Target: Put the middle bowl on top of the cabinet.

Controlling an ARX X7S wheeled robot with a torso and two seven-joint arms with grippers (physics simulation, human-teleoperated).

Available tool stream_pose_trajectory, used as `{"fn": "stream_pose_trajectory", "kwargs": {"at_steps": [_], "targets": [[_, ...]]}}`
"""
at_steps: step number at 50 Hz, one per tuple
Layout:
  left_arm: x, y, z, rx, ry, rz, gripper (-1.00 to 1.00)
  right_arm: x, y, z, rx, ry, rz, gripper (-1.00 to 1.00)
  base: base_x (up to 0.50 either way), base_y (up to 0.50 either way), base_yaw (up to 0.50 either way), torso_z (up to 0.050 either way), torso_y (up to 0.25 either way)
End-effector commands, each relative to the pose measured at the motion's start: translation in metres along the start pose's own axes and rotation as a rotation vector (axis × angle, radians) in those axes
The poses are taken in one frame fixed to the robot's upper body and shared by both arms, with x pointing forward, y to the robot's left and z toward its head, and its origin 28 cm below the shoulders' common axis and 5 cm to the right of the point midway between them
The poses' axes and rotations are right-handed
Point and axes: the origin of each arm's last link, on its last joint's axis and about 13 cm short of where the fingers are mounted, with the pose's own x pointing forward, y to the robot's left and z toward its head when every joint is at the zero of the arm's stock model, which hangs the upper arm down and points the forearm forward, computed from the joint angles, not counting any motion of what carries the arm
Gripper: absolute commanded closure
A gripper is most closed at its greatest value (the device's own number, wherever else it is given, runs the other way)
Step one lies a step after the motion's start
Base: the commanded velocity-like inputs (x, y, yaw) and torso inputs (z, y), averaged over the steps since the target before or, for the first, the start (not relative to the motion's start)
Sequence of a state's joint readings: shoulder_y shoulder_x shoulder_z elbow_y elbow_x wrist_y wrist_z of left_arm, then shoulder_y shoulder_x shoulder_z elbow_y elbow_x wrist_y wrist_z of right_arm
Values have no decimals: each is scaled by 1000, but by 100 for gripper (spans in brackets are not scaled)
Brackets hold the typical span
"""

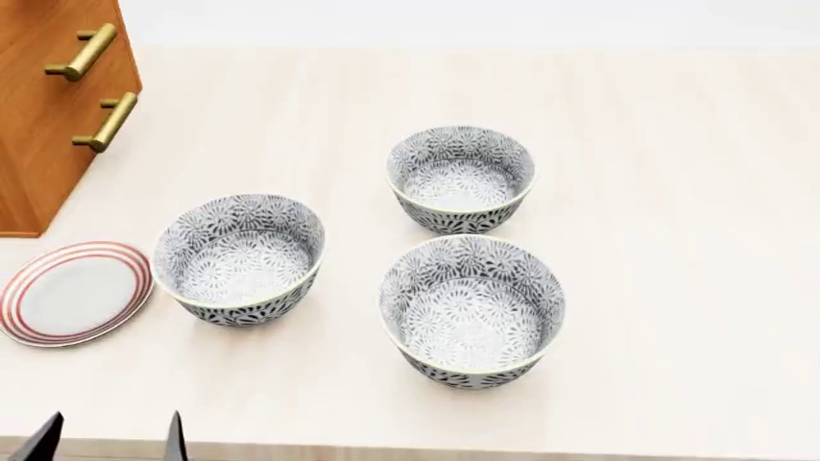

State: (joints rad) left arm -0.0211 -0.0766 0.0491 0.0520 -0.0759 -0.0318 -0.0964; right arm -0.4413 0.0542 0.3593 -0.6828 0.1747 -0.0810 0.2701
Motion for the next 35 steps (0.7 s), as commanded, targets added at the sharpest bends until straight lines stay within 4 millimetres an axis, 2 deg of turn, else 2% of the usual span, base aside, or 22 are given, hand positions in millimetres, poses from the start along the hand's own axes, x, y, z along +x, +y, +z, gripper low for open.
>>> {"fn": "stream_pose_trajectory", "kwargs": {"at_steps": [1, 9, 10, 13, 14, 18, 20, 25, 35], "targets": [[-4, 0, 12, -25, -32, -26, -100, -26, -46, 51, -83, -186, -211, -100, 0, 0, 0, 0, 0], [-16, 4, 46, -64, -143, -19, -100, -30, -48, 59, -129, -201, -220, -100, 0, 74, 0, 0, 0], [-18, 5, 61, -82, -181, -33, -100, -30, -48, 58, -132, -196, -222, -100, 0, 500, 0, 0, 0], [-23, 6, 87, -55, -286, -5, -100, -31, -50, 59, -136, -193, -225, -100, 0, 500, 0, 0, 0], [-29, 8, 101, -57, -322, 29, -100, -31, -51, 59, -133, -192, -228, -100, 0, 500, 0, 0, 0], [-55, 10, 132, -69, -418, 33, -100, -31, -53, 60, -154, -180, -243, -100, 0, 375, 0, 0, 0], [-62, 13, 139, -133, -383, 37, -100, -31, -53, 62, -157, -186, -246, -100, 0, 0, 0, 0, 0], [-65, 15, 143, -135, -378, 70, -100, -33, -58, 65, -174, -191, -251, -100, 0, 52, 0, 0, 0], [-60, 16, 140, -150, -345, 67, -100, -34, -65, 69, -178, -194, -254, -100, 0, 500, 0, 0, 0]]}}
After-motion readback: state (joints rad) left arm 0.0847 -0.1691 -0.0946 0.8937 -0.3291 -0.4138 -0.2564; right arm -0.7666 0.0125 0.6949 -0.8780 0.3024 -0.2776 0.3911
